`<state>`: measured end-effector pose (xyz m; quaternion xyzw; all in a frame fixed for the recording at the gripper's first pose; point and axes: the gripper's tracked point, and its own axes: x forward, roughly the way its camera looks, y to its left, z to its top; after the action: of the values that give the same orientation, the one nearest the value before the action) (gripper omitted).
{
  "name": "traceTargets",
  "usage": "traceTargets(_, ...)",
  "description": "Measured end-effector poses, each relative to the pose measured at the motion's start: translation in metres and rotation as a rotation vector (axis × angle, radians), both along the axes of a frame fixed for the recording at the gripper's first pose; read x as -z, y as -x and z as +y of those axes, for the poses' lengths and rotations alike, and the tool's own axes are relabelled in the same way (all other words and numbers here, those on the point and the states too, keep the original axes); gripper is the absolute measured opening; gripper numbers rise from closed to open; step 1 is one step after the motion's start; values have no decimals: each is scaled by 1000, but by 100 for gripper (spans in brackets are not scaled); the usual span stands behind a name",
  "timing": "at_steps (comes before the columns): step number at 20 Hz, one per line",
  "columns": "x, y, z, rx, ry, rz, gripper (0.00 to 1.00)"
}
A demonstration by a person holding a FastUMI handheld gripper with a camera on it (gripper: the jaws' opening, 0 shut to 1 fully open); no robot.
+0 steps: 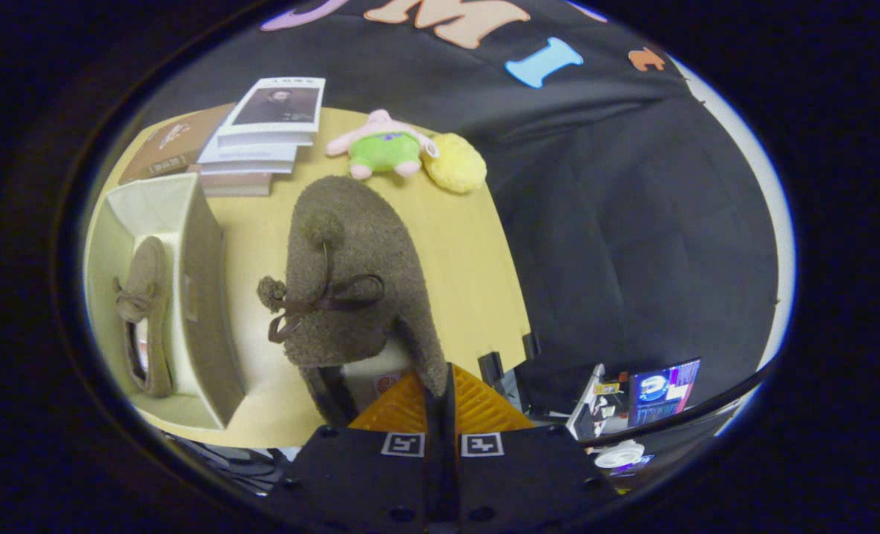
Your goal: Open the storage box then place both shoes into the box .Put the left shoe in first, then the right shoe, with the right side of both shoes facing outward in a uniform manner.
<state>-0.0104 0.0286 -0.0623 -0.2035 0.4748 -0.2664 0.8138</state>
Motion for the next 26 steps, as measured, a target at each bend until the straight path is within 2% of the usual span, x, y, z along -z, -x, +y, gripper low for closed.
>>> traceTargets(4, -15, -6, 68, -45, -52, -28, 4)
traceTargets(8, 4, -15, 137, -93, -164, 10, 4)
traceTargets(12, 37, -25, 174, -90, -210, 64, 4)
traceTargets(19, 113, -33, 187, -51, -257, 164, 4)
traceTargets(26, 127, -40, 174, -75, -237, 212, 7)
